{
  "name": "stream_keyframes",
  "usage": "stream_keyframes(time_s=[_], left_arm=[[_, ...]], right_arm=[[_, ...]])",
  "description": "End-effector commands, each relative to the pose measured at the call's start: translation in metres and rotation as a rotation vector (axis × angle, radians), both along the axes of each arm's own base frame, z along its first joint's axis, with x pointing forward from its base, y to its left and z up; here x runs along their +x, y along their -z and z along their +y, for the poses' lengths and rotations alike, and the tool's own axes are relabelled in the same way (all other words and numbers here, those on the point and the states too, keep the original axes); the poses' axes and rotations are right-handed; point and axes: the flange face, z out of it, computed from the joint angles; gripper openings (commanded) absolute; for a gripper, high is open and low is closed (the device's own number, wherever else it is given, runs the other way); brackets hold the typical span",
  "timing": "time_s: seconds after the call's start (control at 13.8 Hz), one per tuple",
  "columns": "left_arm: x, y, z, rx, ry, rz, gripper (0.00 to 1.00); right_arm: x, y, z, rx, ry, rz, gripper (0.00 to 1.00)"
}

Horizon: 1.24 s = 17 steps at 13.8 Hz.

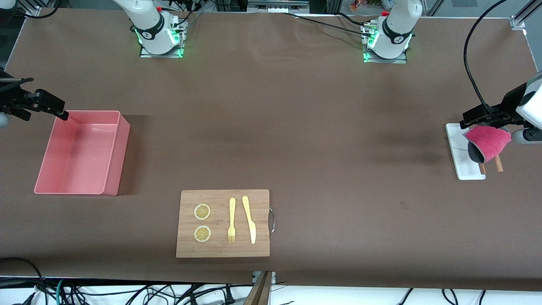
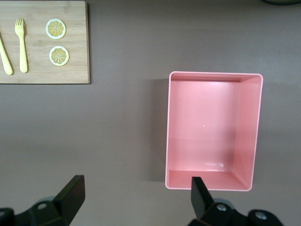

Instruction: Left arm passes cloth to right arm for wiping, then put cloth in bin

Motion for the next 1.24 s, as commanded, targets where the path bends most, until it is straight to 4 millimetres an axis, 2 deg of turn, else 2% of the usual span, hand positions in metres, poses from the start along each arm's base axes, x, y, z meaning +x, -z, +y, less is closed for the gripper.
stream_keyframes(time_s=[0.0,0.65,0.87,1.02,1.16], left_arm=[[0.005,-0.005,-0.006,0.036,0.012,0.004,1.0],[0.006,0.0,-0.004,0.055,0.018,0.014,1.0],[0.011,0.018,0.006,0.106,0.037,0.052,1.0],[0.016,0.038,0.015,0.098,0.18,0.093,1.0],[0.02,0.053,0.028,0.116,0.221,0.12,1.0]], right_arm=[[0.003,-0.005,-0.002,-0.006,0.013,-0.011,1.0],[0.003,-0.005,-0.002,-0.006,0.011,-0.01,1.0],[0.003,-0.004,-0.002,-0.005,0.011,-0.008,1.0],[0.003,-0.004,-0.002,-0.005,0.011,-0.008,1.0],[0.003,-0.004,-0.001,-0.005,0.01,-0.008,1.0]])
